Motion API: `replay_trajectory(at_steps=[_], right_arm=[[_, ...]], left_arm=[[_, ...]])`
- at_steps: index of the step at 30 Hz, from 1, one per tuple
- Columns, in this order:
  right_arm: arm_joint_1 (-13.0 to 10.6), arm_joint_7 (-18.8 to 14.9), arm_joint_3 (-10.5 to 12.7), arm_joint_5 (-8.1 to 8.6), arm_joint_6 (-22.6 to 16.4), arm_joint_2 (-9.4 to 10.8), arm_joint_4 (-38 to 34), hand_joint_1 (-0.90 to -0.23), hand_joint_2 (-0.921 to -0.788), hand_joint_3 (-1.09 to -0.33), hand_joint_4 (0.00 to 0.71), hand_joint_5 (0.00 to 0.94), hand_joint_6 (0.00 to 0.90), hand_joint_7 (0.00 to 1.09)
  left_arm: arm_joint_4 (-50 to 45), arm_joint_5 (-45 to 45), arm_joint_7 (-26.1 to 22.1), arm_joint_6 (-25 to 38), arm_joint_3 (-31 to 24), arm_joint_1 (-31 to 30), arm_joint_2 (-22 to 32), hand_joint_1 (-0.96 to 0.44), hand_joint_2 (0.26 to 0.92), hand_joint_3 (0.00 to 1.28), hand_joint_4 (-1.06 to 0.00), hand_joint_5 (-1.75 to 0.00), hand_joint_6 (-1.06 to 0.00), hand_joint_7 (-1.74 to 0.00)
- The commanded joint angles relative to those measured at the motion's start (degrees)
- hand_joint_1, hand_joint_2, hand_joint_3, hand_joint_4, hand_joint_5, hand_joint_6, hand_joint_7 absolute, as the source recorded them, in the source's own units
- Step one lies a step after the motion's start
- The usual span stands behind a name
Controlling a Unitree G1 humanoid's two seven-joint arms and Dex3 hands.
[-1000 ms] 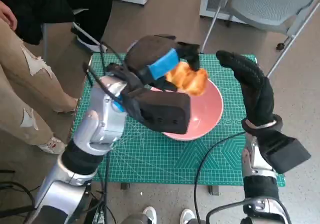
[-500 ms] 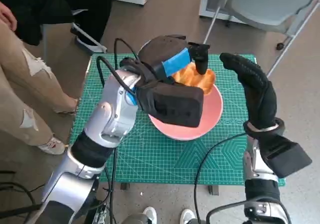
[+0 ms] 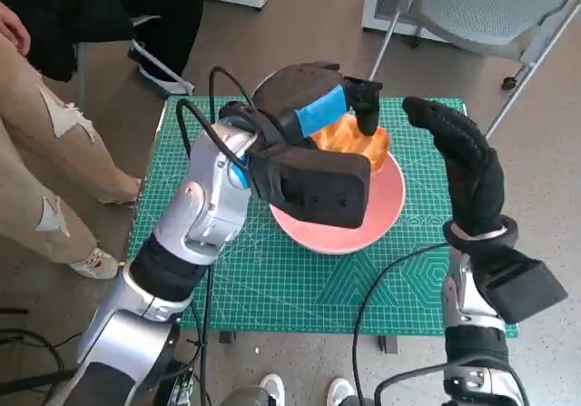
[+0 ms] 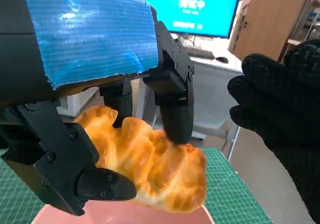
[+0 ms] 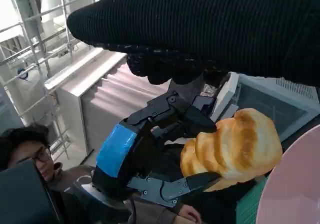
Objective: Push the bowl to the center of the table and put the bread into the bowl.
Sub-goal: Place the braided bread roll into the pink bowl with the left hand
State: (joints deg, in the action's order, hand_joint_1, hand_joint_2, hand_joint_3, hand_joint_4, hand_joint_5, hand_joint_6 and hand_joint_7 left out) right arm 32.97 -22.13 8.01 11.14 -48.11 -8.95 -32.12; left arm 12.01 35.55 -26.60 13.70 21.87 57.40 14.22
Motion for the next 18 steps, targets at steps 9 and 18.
replay_trajectory(at_steps=[9,18], right_arm=[[-0.5,0.7,0.0,-0.12,0.6,0.0,-0.5,-0.657,-0.921,-0.778,0.194,0.003,0.000,0.50],[-0.1,0.9,-0.3,-0.17,0.7,0.3,-0.9,-0.655,-0.921,-0.780,0.193,0.002,-0.001,0.50]], left_arm=[[-4.4,-2.2,-6.9,3.8,-0.4,-0.2,1.6,-0.26,0.734,0.02,-0.12,-0.03,-0.26,-0.01],[-6.2,-3.6,-7.5,4.0,-1.4,-1.5,2.8,-0.32,0.732,0.01,-0.04,0.00,-0.21,0.00]])
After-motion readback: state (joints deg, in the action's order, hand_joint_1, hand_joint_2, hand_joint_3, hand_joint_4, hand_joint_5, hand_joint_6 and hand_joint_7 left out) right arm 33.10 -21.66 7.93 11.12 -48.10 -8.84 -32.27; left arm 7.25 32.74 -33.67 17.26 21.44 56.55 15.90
